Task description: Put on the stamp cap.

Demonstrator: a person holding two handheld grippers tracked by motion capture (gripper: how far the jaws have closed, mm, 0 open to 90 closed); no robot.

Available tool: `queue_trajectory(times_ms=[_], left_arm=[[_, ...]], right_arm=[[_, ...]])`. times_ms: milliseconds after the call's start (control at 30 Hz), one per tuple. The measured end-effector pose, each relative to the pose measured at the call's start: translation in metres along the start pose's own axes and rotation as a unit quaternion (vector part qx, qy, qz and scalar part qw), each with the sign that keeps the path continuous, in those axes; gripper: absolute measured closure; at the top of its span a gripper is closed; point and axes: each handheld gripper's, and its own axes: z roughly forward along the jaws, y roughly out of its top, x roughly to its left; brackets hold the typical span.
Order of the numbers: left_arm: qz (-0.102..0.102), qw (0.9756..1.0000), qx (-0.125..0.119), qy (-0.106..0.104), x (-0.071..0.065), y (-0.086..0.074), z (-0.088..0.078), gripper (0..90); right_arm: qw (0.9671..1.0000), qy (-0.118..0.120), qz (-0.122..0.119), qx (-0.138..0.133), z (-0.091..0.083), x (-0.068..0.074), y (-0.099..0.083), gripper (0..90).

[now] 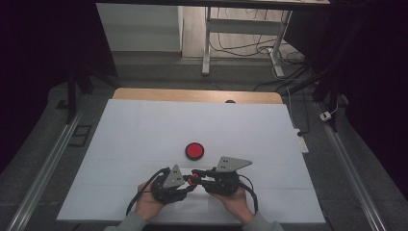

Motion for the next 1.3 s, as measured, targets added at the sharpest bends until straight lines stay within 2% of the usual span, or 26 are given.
queue_trajectory(times_ms=[267,600,867,1000,1100,1300], left_arm=[[0.005,1.0,0.001,0.005,-0.0021,0.0013,-0.001,65.1],[0.009,0.9999,-0.003,0.011,-0.0048,0.0018,-0.0023,65.2],[0.014,0.9998,0.01,0.01,-0.0064,0.0008,0.0016,65.1],[0.006,0.9999,-0.003,0.008,-0.0047,0.0009,-0.0002,65.0],[0.008,0.9999,-0.007,0.01,-0.0048,0.0001,0.0,64.8],[0.002,0.9999,-0.008,0.008,-0.0032,-0.0014,0.0021,64.4]], right_arm=[[1.0,0.005,0.004,-0.004,-0.0012,-0.0004,-0.0004,72.4],[1.0,0.005,-0.002,-0.003,-0.0026,0.0008,-0.0005,72.9],[1.0,0.001,-0.002,-0.003,-0.0021,0.0019,-0.0076,72.9],[1.0,-0.001,-0.005,-0.005,-0.0024,0.0025,-0.0055,72.8],[0.9998,-0.006,-0.016,-0.002,-0.0024,0.004,-0.0024,72.7],[0.9998,-0.011,-0.018,0.0,-0.001,0.0038,-0.0024,72.5]])
